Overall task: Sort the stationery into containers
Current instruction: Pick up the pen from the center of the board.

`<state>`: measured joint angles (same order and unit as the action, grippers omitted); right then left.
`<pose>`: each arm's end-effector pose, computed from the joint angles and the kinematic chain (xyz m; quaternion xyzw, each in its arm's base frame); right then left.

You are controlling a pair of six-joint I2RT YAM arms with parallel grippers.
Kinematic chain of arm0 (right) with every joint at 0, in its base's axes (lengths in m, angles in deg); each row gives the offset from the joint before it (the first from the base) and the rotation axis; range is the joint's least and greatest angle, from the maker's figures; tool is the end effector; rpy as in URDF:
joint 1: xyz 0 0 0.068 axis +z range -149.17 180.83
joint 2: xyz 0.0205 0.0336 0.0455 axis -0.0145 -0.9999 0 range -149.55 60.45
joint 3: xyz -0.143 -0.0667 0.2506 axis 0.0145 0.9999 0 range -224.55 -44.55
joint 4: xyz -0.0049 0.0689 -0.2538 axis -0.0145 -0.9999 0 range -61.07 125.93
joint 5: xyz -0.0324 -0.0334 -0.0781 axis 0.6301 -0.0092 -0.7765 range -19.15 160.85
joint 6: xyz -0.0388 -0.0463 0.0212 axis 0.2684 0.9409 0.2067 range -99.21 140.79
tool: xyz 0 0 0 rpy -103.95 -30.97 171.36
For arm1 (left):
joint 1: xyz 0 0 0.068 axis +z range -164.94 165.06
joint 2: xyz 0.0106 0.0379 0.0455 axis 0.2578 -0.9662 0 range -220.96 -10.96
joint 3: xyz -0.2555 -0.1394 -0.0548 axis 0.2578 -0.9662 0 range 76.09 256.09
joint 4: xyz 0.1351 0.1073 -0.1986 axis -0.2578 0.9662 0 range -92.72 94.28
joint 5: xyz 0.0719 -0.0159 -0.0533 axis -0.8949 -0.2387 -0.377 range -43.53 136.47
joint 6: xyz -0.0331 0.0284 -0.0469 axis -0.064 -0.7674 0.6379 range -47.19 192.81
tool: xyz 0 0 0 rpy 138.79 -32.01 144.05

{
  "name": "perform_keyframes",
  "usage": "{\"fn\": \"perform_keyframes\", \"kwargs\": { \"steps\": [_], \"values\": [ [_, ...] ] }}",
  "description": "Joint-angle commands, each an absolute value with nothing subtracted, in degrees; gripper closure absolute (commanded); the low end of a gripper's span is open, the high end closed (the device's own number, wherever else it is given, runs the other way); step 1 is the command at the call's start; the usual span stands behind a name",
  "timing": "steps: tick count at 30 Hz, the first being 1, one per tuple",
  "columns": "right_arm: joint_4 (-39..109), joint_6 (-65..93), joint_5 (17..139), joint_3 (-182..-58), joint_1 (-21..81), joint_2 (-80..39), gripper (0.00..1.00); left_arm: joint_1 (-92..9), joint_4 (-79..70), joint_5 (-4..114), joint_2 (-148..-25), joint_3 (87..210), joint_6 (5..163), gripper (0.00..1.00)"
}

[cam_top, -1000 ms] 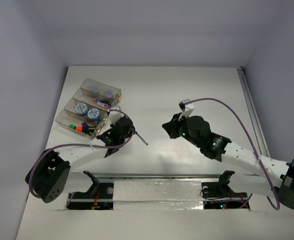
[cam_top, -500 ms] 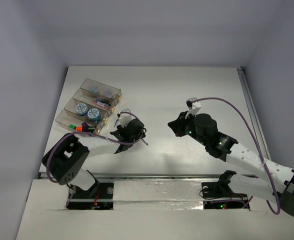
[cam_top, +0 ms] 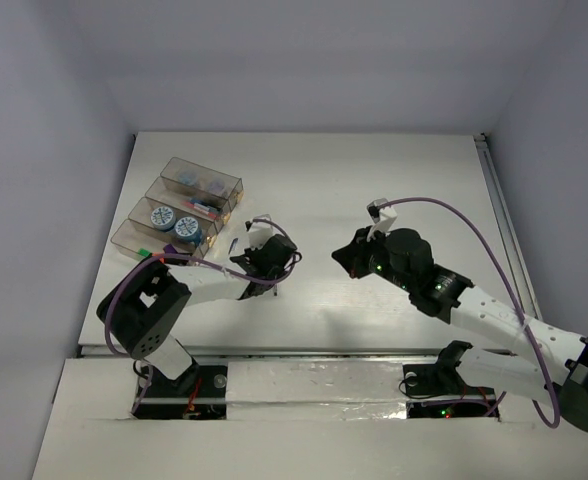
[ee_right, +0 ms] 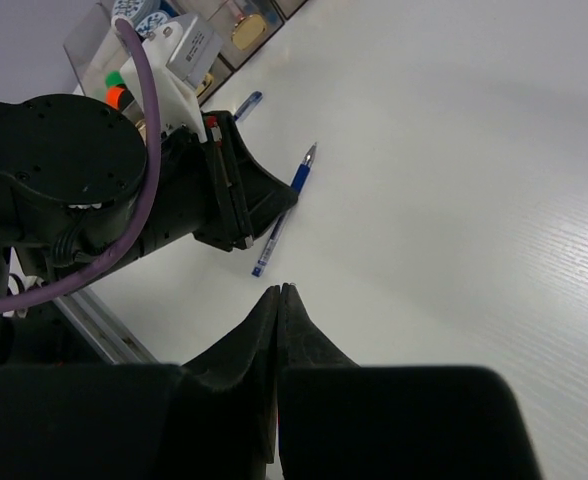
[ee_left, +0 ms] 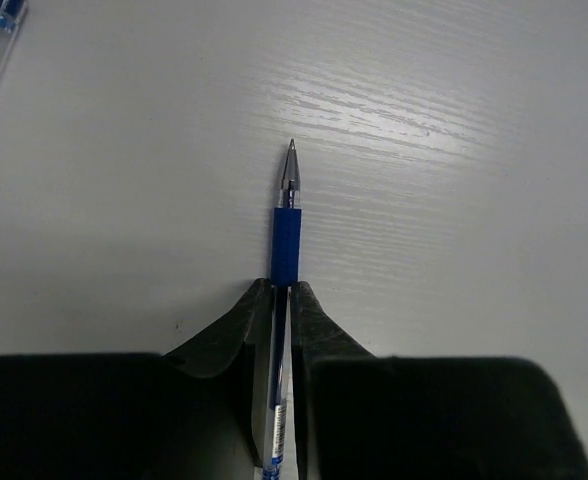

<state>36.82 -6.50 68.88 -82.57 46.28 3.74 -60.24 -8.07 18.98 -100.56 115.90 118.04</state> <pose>0.1643 0.1645 0.2943 -0.1175 0.7994 0.3382 0.4825 0.2324 -0.2023 0.1692 -0.0915 0.8957 -0.1130 0.4203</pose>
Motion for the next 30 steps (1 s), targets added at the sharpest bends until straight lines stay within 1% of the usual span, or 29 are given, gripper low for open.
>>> {"fn": "perform_keyframes", "kwargs": {
  "steps": [1, 2, 3, 5, 6, 9, 10, 11, 13, 14, 15, 16, 18, 19, 20, 22, 23, 24, 25, 26, 27, 28, 29, 30],
  "values": [
    [40.15, -6.46, 69.1, -83.66, 46.27, 3.94, 1.0, -60.55, 1.05, 14.48, -100.7, 116.87, 113.25, 0.97],
    [40.24, -6.46, 69.1, -83.75, 46.27, 3.59, 1.0, -60.55, 1.32, 14.21, -99.83, 116.87, 112.8, 0.95],
    [40.33, -6.46, 69.1, -83.93, 46.27, 3.41, 1.0, -60.55, 1.32, 14.56, -99.47, 116.78, 112.36, 0.87],
    [40.76, -6.54, 69.1, -84.28, 46.27, 2.1, 1.0, -60.55, 0.89, 15.17, -98.59, 116.43, 111.4, 0.8],
    [40.94, -6.63, 69.01, -84.45, 46.27, 1.66, 1.0, -60.55, 0.53, 16.13, -98.59, 116.35, 110.96, 0.74],
    [41.55, -7.16, 68.75, -85.16, 46.27, -0.18, 0.97, -60.55, 0.0, 17.72, -99.38, 116.34, 110.25, 0.71],
    [41.82, -7.51, 68.66, -85.42, 45.75, -0.54, 0.92, -60.55, -0.17, 17.73, -99.64, 116.08, 110.16, 0.71],
    [42.0, -7.69, 68.57, -85.6, 45.75, -0.89, 0.9, -60.55, -0.69, 17.81, -100.25, 115.99, 109.99, 0.71],
    [42.08, -8.04, 68.39, -85.95, 45.75, -1.86, 0.85, -60.55, -1.14, 18.25, -100.87, 115.56, 109.64, 0.78],
    [42.17, -8.13, 68.22, -86.21, 45.75, -2.04, 0.81, -60.55, -1.57, 18.43, -101.4, 115.38, 109.46, 0.83],
    [42.26, -8.3, 67.7, -86.21, 45.75, -2.21, 0.78, -60.55, -1.67, 18.69, -101.4, 115.2, 109.46, 0.97],
    [42.44, -8.3, 67.43, -86.3, 45.75, -2.56, 0.73, -60.55, -1.49, 18.78, -101.31, 115.03, 109.46, 1.0],
    [43.14, -8.39, 66.73, -86.48, 45.75, -3.53, 0.68, -60.55, -1.23, 18.43, -98.6, 114.76, 109.72, 1.0],
    [43.31, -8.65, 66.38, -86.65, 45.75, -4.32, 0.63, -60.55, -0.97, 18.34, -96.85, 114.41, 109.72, 1.0],
    [43.75, -8.83, 65.94, -86.91, 45.75, -6.76, 0.62, -60.55, 0.17, 18.17, -92.39, 114.58, 109.63, 1.0],
    [44.72, -10.05, 66.19, -87.88, 45.75, -9.76, 0.59, -60.55, 2.45, 17.03, -87.19, 115.63, 109.46, 1.0],
    [46.64, -10.5, 66.63, -88.14, 45.75, -12.99, 0.57, -60.55, 5.34, 16.41, -81.42, 116.25, 109.11, 1.0],
    [47.61, -11.11, 66.46, -88.41, 45.75, -14.59, 0.57, -60.55, 6.93, 15.28, -78.58, 117.04, 108.76, 1.0],
    [48.41, -12.42, 66.11, -89.19, 45.75, -16.17, 0.56, -60.55, 8.6, 14.74, -75.68, 118.79, 108.49, 1.0],
    [49.11, -13.04, 65.93, -89.9, 45.75, -17.75, 0.56, -60.55, 11.84, 14.04, -70.25, 119.85, 107.71, 1.0],
    [51.03, -13.48, 65.76, -90.43, 45.75, -20.9, 0.59, -60.55, 13.52, 13.25, -67.85, 121.17, 107.35, 1.0],
    [52.09, -14.27, 66.02, -92.17, 45.75, -22.76, 0.72, -60.55, 15.19, 13.16, -65.56, 123.53, 107.0, 1.0],
    [52.97, -14.63, 66.89, -93.67, 45.75, -24.96, 0.8, -60.55, 17.64, 12.9, -61.45, 124.86, 105.69, 1.0],
    [53.33, -14.8, 68.9, -95.77, 45.75, -29.94, 0.91, -60.55, 18.8, 12.54, -59.76, 126.17, 104.9, 1.0]
  ]
}}
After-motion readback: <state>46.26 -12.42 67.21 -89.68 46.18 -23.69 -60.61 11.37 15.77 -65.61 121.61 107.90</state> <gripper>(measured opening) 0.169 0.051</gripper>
